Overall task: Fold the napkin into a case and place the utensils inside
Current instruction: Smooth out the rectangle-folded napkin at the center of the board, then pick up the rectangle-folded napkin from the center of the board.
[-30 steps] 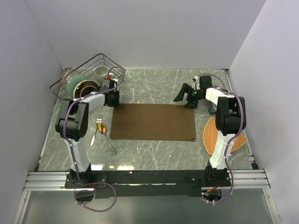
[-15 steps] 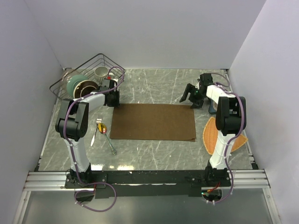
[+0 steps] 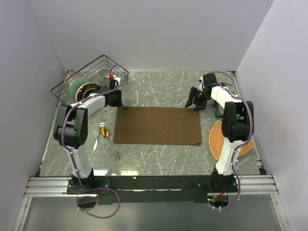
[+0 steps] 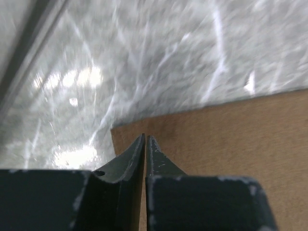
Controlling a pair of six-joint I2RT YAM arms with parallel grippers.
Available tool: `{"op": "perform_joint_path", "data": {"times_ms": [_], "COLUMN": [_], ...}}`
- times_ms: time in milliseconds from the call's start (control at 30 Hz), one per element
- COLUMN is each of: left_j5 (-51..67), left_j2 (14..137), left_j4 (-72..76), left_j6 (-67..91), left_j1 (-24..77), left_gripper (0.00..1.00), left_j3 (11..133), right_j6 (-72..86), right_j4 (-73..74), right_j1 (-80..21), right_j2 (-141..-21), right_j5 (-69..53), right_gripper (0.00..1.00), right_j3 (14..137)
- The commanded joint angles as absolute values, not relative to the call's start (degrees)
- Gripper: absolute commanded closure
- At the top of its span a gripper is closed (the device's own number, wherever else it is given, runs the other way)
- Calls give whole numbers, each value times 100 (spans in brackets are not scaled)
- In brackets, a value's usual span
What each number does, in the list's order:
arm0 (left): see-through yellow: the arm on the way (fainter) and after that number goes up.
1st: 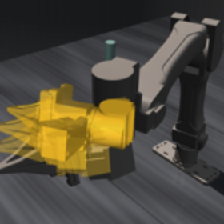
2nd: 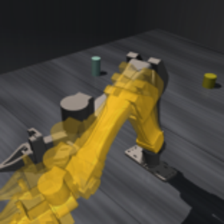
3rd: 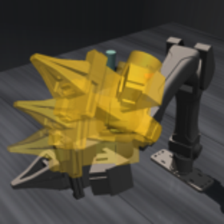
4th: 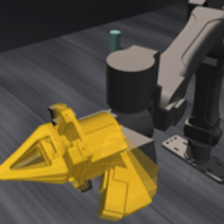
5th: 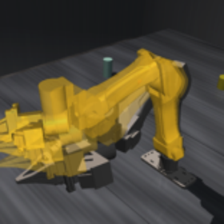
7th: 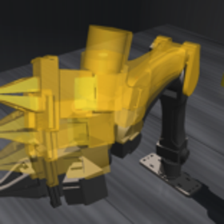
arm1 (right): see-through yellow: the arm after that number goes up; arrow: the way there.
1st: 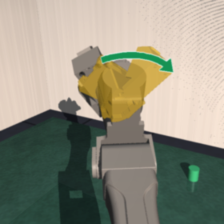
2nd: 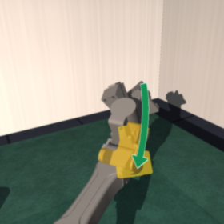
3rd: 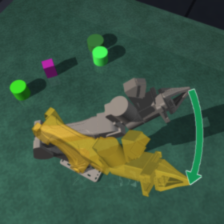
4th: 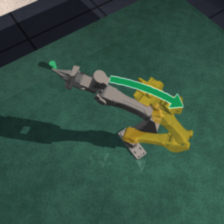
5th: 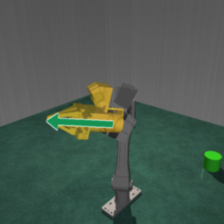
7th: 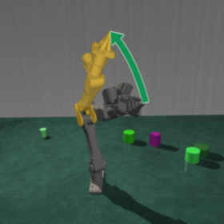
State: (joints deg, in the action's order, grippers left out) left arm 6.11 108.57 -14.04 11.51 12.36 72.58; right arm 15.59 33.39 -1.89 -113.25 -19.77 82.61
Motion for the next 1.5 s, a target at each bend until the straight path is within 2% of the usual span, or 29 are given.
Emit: {"op": "perform_joint_path", "data": {"times_ms": [0,200,733,1133,1233,1267,1333,1367,1467], "left_j5": [431,220,-492,-379,-168,-45,61,218,272], "left_j2": [10582,10933,11478,11136,10891,10811,10566,10495,10196], "left_j4": [-1309,-1503,-1731,-1626,-1530,-1494,-1494,-1512,-1520], "left_j6": [870,940,817,580,563,554,501,492,457], "left_j1": [1380,1389,1389,1389,1406,1406,1424,1424,1459], "left_gripper": [91,99,99,98,96,95,91,90,87], "left_j3": [7620,7708,7761,7655,7612,7585,7515,7506,7357], "right_j6": [1266,1117,844,615,580,571,589,650,834], "right_j4": [3428,3524,3972,4008,3990,4016,4148,4183,4219], "right_j1": [-474,-554,-668,-703,-694,-686,-686,-686,-668], "right_j2": [-10793,-10959,-11601,-11611,-11356,-11190,-10987,-10760,-10198], "right_j5": [-2101,-1890,-1020,-808,-1106,-1299,-1397,-1476,-1398], "right_gripper": [40,50,56,58,53,47,39,29,18], "right_j3": [8473,8525,8683,8833,8859,8877,8921,8903,8562]}}
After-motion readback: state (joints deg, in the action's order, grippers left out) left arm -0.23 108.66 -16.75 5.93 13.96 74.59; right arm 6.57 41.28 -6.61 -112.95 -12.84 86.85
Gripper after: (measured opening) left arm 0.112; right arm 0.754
